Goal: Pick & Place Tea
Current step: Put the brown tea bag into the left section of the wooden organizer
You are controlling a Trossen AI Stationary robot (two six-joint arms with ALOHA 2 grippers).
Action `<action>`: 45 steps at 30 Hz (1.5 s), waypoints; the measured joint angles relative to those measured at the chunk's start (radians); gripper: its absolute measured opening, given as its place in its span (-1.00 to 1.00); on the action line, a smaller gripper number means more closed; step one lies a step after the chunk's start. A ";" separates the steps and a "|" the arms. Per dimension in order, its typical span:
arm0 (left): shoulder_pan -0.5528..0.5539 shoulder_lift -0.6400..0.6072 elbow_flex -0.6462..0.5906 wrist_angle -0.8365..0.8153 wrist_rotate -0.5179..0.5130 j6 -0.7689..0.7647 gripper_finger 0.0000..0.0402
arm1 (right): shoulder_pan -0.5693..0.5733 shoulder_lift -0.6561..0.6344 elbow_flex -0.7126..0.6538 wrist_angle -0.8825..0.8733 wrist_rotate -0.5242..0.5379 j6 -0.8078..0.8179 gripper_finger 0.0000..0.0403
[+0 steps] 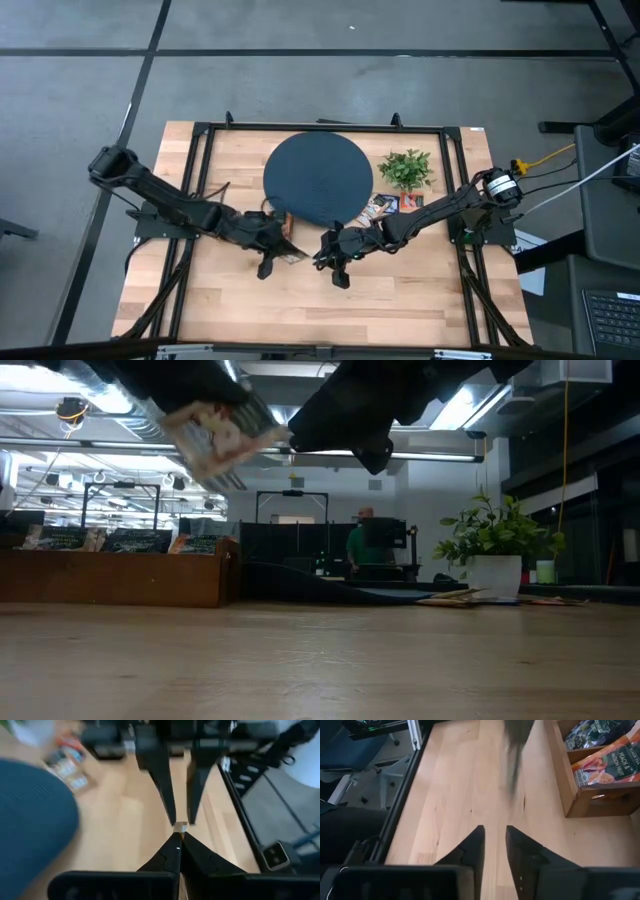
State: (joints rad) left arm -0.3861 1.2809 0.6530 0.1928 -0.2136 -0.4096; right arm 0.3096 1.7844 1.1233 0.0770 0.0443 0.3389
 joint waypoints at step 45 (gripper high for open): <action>0.043 -0.107 -0.376 1.046 -0.012 0.392 -0.98 | -0.051 0.000 0.001 0.525 0.139 -0.190 -0.62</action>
State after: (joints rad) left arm -0.3435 1.1739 0.2771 1.2388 -0.2252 -0.0173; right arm 0.2581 1.7847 1.1240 0.6016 0.1833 0.1486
